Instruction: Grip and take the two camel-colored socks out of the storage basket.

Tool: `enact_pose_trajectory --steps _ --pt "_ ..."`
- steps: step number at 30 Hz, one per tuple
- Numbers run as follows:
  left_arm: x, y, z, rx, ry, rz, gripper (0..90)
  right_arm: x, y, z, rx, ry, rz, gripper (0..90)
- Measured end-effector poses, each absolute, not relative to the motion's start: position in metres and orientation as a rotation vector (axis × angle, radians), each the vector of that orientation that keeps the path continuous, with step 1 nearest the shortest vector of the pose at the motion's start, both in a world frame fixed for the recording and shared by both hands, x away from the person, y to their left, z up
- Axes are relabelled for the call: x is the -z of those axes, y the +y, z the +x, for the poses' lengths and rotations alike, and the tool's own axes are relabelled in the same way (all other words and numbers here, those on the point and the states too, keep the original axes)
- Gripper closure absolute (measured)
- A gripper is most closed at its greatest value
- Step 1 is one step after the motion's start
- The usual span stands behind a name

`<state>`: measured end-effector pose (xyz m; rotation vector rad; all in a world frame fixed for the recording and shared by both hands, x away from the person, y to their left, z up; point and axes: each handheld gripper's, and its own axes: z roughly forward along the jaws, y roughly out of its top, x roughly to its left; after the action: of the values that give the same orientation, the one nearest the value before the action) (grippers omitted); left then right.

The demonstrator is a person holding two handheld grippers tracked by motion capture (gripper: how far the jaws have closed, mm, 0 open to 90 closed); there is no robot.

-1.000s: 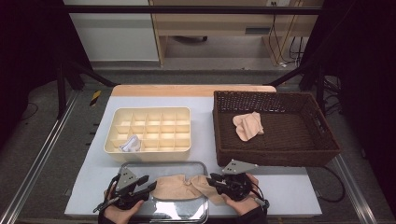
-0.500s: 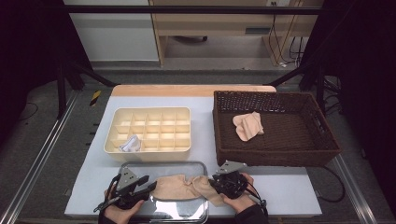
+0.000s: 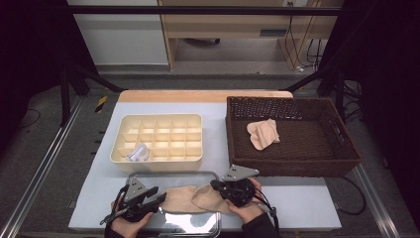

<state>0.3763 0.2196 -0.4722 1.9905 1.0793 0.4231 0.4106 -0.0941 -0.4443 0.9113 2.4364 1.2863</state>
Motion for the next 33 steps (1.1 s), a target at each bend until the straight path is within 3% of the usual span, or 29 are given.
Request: enact_pose_trajectory --steps 9,19,26,33 --pt "0.467 0.223 0.375 -0.423 1.074 1.96 56.2 0.45 -0.088 0.42 -1.195 2.425 0.951 80.4" --pt "0.433 0.211 0.369 -0.457 0.977 1.916 54.5 0.432 -0.139 0.407 -1.252 2.281 1.087 74.9" --pt "0.417 0.182 0.367 -0.445 0.901 1.935 54.1 0.448 -0.169 0.394 -1.216 2.257 1.191 72.5" --pt "0.431 0.139 0.373 -0.416 0.858 2.006 54.5 0.468 -0.169 0.397 -1.166 2.299 1.236 69.3"
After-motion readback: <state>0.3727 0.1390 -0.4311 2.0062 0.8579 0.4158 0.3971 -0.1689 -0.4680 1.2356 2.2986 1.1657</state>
